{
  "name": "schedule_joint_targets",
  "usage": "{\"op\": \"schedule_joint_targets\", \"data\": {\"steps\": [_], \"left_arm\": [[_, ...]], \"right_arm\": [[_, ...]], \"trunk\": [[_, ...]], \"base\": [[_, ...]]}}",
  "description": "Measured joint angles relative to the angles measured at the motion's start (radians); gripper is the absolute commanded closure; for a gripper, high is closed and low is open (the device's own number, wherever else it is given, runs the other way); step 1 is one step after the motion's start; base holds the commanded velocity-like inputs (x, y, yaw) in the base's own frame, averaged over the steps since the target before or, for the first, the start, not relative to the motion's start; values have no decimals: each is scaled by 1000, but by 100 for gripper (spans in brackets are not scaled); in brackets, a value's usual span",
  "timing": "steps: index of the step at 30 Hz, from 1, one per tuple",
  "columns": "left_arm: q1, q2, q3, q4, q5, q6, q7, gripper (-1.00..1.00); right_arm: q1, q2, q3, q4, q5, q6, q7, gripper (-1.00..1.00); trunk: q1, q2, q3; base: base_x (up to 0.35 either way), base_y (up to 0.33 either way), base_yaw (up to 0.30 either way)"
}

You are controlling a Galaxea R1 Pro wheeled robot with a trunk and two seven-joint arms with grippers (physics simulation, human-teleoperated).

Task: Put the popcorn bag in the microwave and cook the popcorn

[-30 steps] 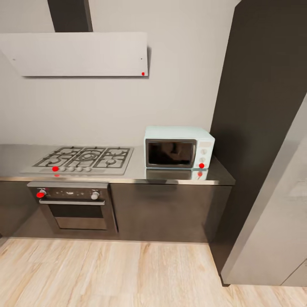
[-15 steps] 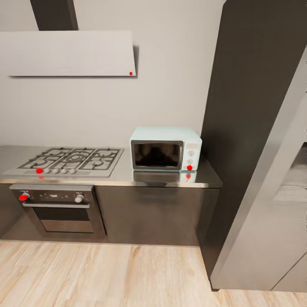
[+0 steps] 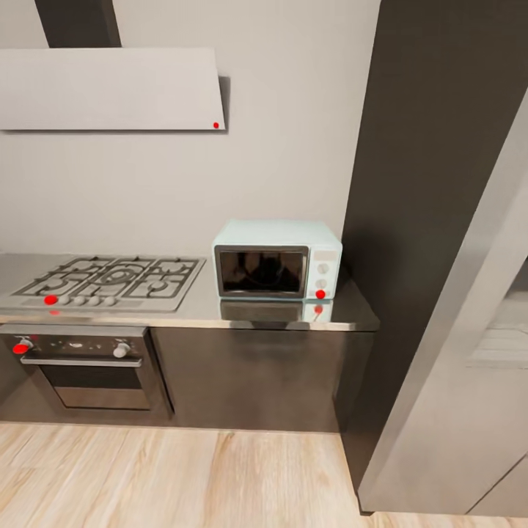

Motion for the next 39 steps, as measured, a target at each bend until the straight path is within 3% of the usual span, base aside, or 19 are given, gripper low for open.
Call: {"op": "schedule_joint_targets", "data": {"steps": [20, 39], "left_arm": [[0, 0, 0, 0, 1, 0, 0, -100], [0, 0, 0, 1, 1, -1, 0, -100]], "right_arm": [[0, 4, 0, 0, -1, 0, -1, -100], [0, 3, 0, 0, -2, 0, -1, -100]], "trunk": [[0, 0, 0], [0, 0, 0]], "base": [[155, 0, -6], [7, 0, -96]]}}
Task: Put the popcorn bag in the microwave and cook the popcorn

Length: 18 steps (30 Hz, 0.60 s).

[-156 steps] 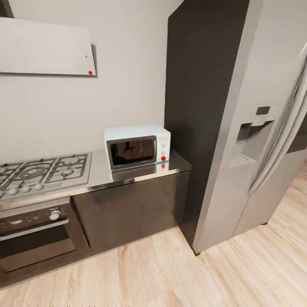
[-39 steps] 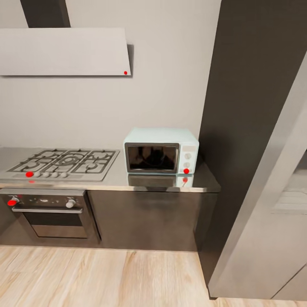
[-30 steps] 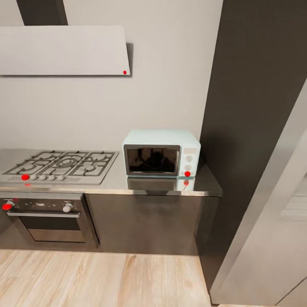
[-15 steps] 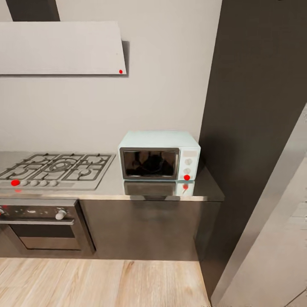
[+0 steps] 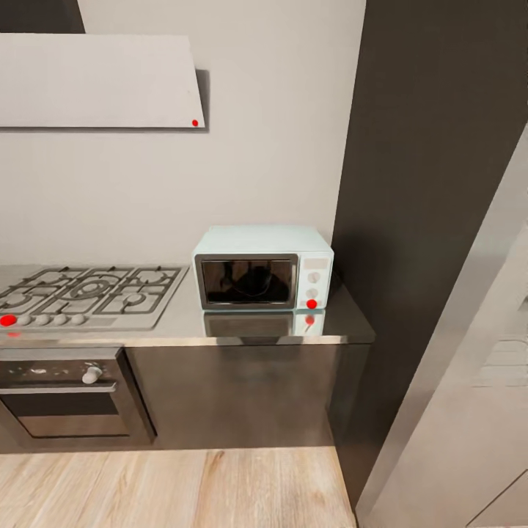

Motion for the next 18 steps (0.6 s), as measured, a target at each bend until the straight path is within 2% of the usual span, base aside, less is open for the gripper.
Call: {"op": "schedule_joint_targets", "data": {"steps": [6, 18], "left_arm": [[0, 0, 0, -1, -1, 3, 0, -100], [0, 0, 0, -1, 0, 3, 0, -100]], "right_arm": [[0, 1, 0, 0, 1, 3, 0, -100], [0, -1, 0, 0, 2, 0, 0, -100]], "trunk": [[0, 0, 0], [0, 0, 0]], "base": [[0, 24, 0], [0, 111, 0]]}}
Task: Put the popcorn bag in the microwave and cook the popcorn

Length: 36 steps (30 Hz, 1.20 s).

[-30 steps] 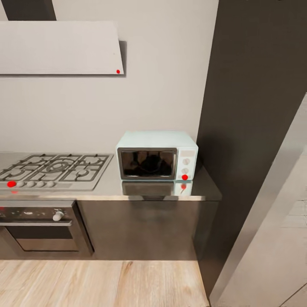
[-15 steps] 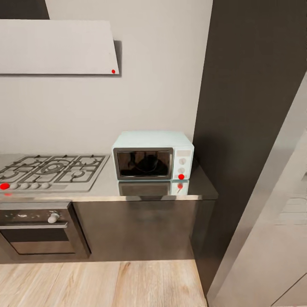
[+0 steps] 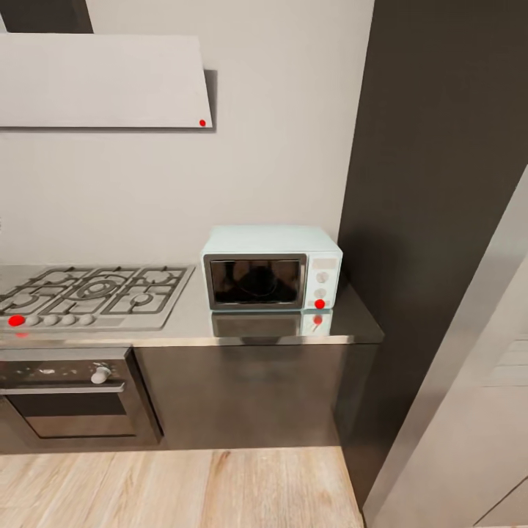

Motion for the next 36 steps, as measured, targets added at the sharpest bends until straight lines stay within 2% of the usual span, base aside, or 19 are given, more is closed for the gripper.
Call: {"op": "schedule_joint_targets", "data": {"steps": [7, 18, 36], "left_arm": [[0, 1, 0, 0, 1, 0, 0, -100], [0, 2, 0, 0, 1, -1, 0, -100], [0, 2, 0, 0, 2, -6, 0, -100]], "right_arm": [[0, 0, 0, 0, 0, 0, 0, -100], [0, 1, 0, 0, 0, 1, 0, -100], [-1, -7, 8, -25, 13, 3, 1, -100]], "trunk": [[0, 0, 0], [0, 0, 0], [0, 0, 0]], "base": [[11, 14, 0], [138, 56, 0], [4, 2, 0]]}}
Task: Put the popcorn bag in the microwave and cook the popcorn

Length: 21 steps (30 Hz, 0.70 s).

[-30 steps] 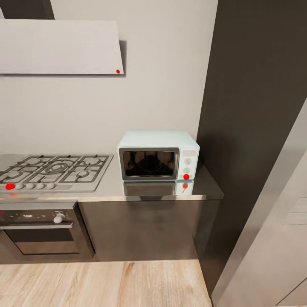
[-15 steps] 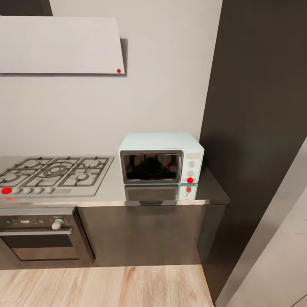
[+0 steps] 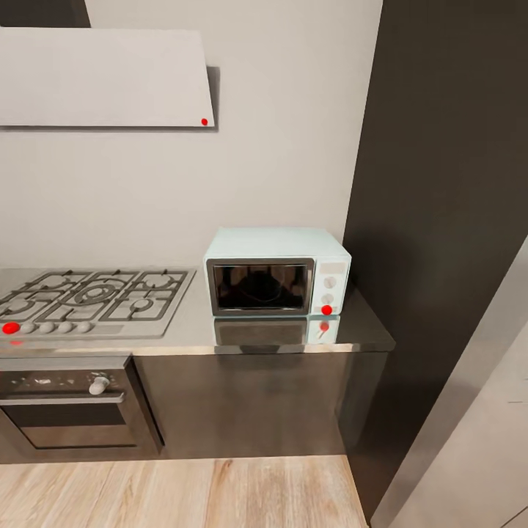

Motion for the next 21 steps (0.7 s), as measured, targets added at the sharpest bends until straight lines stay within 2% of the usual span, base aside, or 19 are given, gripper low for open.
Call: {"op": "schedule_joint_targets", "data": {"steps": [2, 5, 7, 11, 14, 15, 17, 21], "left_arm": [[0, 0, 0, 0, 0, 0, 0, -100], [0, 0, 0, 0, 0, -1, 1, -100], [0, 0, 0, 0, 0, -2, 1, -100], [0, 0, 0, 0, 0, -3, 1, -100], [0, 0, 0, 0, 0, -3, 1, -100], [0, 0, 0, 0, 0, -3, 1, -100], [0, 0, 0, 0, 0, -3, 1, -100], [0, 0, 0, 0, 0, -3, 0, -100]], "right_arm": [[0, 0, 0, -74, 0, 2, 4, -100], [-1, -2, -1, -296, 1, 28, 8, -100], [-1, -2, -1, -382, 0, 59, 8, -100], [-1, 8, -4, -645, -4, 236, 7, -100], [2, 13, -4, -750, -6, 361, 8, -100], [-8, 16, -4, -775, -6, 414, 9, -100], [-85, 24, -4, -813, -8, 527, 10, -100], [-206, 29, -5, -860, -7, 630, 8, -100]], "trunk": [[0, 0, 0], [0, 0, 0], [0, 0, 0], [0, 0, 0], [0, 0, 0], [0, 0, 0], [0, 0, 0], [0, 0, 0]], "base": [[0, 0, 0], [0, 0, 0], [0, 0, 0], [0, 0, 0], [0, 0, 0], [0, 0, 0], [0, 0, 0], [0, 0, 0]]}}
